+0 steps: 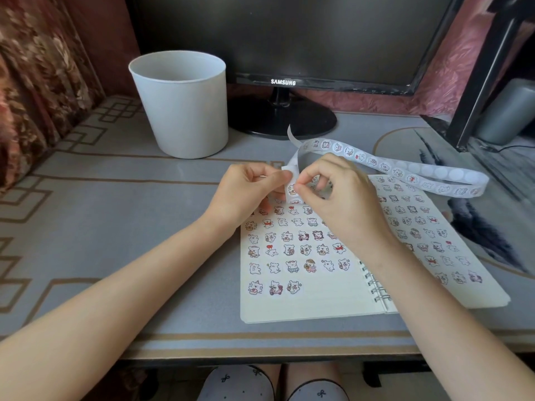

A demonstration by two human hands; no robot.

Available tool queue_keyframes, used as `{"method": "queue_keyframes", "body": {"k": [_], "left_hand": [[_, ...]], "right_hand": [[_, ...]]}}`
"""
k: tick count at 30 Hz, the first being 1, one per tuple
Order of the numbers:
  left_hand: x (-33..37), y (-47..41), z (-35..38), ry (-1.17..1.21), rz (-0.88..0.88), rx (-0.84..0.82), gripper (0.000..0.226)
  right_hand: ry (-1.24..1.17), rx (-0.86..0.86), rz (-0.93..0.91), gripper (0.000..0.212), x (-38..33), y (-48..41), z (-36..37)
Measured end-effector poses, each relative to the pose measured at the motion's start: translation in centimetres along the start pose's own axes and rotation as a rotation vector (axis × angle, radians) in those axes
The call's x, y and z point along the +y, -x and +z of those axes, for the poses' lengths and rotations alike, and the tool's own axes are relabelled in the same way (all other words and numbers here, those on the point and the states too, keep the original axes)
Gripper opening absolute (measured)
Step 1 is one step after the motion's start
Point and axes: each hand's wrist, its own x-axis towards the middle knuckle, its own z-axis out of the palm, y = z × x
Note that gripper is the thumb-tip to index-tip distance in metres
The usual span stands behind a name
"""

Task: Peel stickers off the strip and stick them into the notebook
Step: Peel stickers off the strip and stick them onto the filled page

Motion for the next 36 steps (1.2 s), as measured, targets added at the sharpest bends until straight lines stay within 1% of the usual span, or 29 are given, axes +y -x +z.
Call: {"method": "queue_keyframes", "body": {"k": [5,8,10,12,14,17,20,22,24,31,36], "left_hand": [[0.0,0.0,0.0,0.017,-0.014,0.0,0.022],[0.0,-0.1,-0.1,0.04,-0.016,-0.009,0.02],[0.0,-0.2,-0.1,0.047,-0.018,-0.017,0.019],[-0.1,-0.2,-0.1,0.05,-0.019,-0.018,0.019],[-0.1,-0.2,-0.1,0.054,-0.018,-0.022,0.018],[-0.3,-0.3,-0.1,0.033,-0.016,-0.024,0.019],[-0.3,-0.2,0.0,0.011,-0.02,-0.022,0.019],[-0.2,-0.2,0.0,-0.002,-0.018,-0.021,0.019],[-0.2,-0.1,0.0,-0.011,-0.017,-0.015,0.02],[-0.2,-0.1,0.0,0.001,-0.011,-0.02,0.02],[-0.2,-0.1,0.0,-0.001,-0.011,-0.023,0.02]], "right_hand": [[0.134,0.04,-0.136,0.006,0.0,0.2,-0.2],[0.11,0.017,-0.158,0.005,-0.4,0.2,-0.6],[-0.016,-0.036,-0.08,0.005,-0.9,0.4,-1.0],[-0.241,-0.112,0.087,0.005,-1.4,0.7,-1.7],[-0.429,-0.155,0.217,0.008,-1.8,1.2,-2.5],[-0.553,-0.263,0.382,0.005,-2.1,2.4,-4.3],[-0.591,-0.443,0.528,0.005,-2.4,3.9,-5.6],[-0.611,-0.5,0.578,0.008,-2.7,4.7,-6.0],[-0.599,-0.507,0.599,0.011,-2.9,5.2,-6.2],[-0.507,-0.527,0.618,0.01,-3.0,6.0,-5.8],[-0.44,-0.512,0.593,0.011,-2.9,6.3,-5.4]]}}
